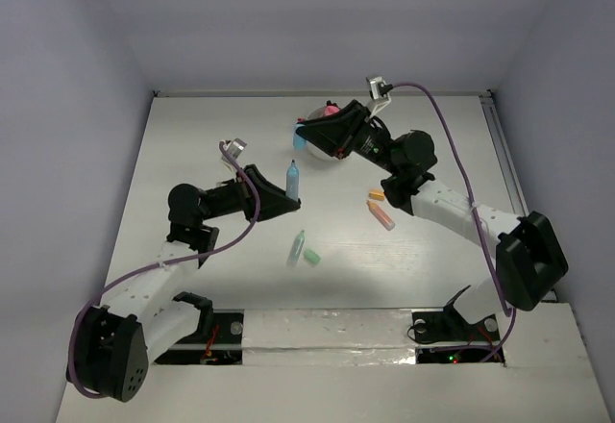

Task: Sort the stationery into containers
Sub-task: Close the pen cap on the pen.

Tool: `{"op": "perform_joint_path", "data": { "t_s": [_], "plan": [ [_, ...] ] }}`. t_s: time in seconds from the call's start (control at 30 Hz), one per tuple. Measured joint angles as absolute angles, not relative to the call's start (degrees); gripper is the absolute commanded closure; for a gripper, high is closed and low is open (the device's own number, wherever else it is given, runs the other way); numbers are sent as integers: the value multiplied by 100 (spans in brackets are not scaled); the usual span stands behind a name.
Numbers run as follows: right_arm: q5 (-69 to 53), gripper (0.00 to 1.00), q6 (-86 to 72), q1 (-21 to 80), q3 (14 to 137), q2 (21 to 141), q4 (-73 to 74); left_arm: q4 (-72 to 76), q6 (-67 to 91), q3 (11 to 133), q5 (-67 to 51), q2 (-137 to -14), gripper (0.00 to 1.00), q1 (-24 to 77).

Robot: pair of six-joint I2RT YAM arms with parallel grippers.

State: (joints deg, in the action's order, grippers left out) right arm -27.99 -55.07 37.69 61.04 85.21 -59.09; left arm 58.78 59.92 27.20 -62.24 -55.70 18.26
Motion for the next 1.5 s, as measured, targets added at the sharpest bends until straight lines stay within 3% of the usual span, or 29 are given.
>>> {"op": "perform_joint_path", "data": {
  "t_s": [0.53,1.5],
  "plan": [
    [-3638,100,-6414,3769,6219,9299,-6796,6455,6287,2720,-6471,-5586,100,1678],
    [-3590,100,-6799,3839,6396,9382,-7275,6508,6309,2720,-6471,-5586,100,1678]
  ]
}}
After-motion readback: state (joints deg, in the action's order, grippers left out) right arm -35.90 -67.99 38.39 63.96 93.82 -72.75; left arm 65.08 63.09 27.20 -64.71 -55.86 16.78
